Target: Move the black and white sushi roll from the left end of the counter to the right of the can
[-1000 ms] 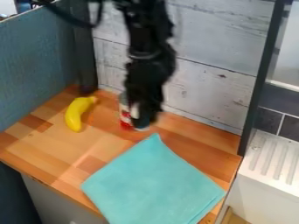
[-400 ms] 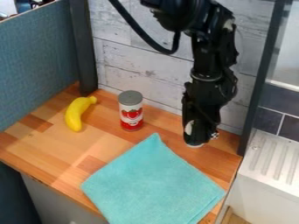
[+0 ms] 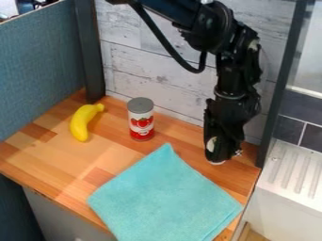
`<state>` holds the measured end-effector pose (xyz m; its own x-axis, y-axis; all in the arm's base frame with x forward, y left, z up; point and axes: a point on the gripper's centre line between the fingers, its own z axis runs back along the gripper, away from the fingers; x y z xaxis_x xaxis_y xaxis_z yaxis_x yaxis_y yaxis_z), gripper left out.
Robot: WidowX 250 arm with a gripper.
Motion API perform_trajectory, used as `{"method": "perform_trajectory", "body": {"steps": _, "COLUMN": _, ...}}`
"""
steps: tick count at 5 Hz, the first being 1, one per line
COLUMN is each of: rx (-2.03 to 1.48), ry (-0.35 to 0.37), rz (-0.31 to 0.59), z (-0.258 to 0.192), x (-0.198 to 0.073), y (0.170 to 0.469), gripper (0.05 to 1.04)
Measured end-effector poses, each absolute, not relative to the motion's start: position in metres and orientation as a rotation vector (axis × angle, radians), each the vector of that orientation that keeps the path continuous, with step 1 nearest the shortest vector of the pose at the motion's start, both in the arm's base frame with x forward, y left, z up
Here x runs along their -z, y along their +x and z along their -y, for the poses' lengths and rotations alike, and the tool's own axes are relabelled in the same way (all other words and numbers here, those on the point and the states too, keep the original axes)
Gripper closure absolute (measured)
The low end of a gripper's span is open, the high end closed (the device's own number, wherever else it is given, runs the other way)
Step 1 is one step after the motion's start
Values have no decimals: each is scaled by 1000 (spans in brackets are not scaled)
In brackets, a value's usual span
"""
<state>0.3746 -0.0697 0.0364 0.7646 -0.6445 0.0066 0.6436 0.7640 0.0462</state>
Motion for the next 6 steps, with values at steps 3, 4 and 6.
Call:
{"method": "perform_trajectory", "body": {"steps": 3, "rx": 655, "ry": -26, "rz": -12, "z": 68, "x": -27, "y": 377, "gripper": 187}}
{"method": "perform_trajectory", "body": {"steps": 4, "rx": 588, "ry": -22, "rz": 26, "z": 55, "x": -47, "y": 377, "gripper": 70}}
{"method": "perform_trajectory", "body": {"steps": 6, "rx": 523, "ry": 0, "rz": 85, "z": 42, "x": -84, "y": 355, "gripper": 76}}
